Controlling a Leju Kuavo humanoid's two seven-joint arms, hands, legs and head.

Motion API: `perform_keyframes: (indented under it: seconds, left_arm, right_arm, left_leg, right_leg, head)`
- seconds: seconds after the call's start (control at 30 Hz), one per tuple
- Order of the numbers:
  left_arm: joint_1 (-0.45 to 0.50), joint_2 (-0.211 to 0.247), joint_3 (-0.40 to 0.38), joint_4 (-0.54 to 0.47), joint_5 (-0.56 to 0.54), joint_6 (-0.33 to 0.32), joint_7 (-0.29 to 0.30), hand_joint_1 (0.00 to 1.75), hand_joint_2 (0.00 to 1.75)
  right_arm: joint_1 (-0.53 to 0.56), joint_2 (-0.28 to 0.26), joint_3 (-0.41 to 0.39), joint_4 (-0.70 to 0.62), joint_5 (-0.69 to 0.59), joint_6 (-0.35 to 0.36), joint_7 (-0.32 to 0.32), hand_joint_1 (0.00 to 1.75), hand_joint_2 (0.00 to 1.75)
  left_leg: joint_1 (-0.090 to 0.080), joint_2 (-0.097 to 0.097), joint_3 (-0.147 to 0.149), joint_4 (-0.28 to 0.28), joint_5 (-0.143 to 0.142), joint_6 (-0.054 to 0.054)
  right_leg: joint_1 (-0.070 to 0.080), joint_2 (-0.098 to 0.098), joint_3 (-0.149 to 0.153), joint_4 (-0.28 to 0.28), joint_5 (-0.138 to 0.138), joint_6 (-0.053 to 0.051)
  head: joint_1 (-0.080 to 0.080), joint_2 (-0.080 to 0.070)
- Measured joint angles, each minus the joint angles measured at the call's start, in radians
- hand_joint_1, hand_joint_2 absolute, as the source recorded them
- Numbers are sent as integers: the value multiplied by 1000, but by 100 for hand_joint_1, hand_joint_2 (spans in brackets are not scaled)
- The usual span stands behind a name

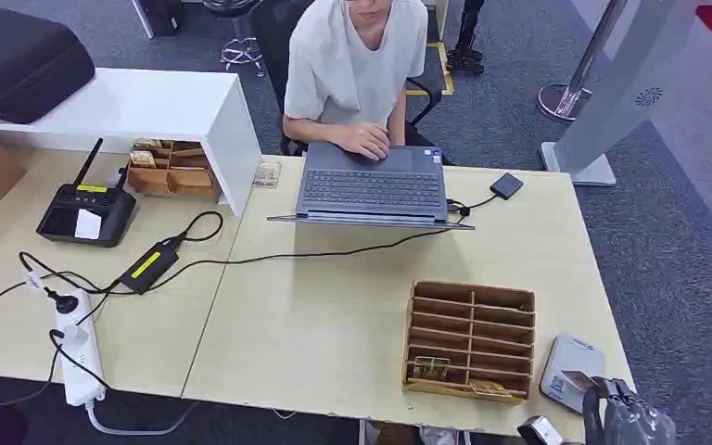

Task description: Pass the card to the sensor for recognition and then transmit it.

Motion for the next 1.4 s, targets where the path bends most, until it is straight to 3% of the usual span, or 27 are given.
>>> perform_keyframes:
  seconds: [0.93,1.23,1.4]
  left_arm:
    - [0,-4,7,0,-6,0,6,0,175]
    - [0,-4,7,0,-13,-1,6,0,175]
    - [-1,-3,7,0,-25,-9,6,0,175]
  right_arm:
    - [-2,6,-25,68,31,-1,0,175,175]
    - [-2,6,-17,53,9,-4,0,175,175]
    - [5,6,34,-20,-53,-5,0,175,175]
  left_leg:
    - [0,0,1,0,0,0]
    - [0,0,1,0,0,0]
    - [0,1,0,0,0,0]
  right_leg:
    - [0,0,1,0,0,0]
    - [0,0,1,0,0,0]
    - [0,1,0,0,0,0]
  head:
    - [0,0]
    - [0,0]
    - [0,0]
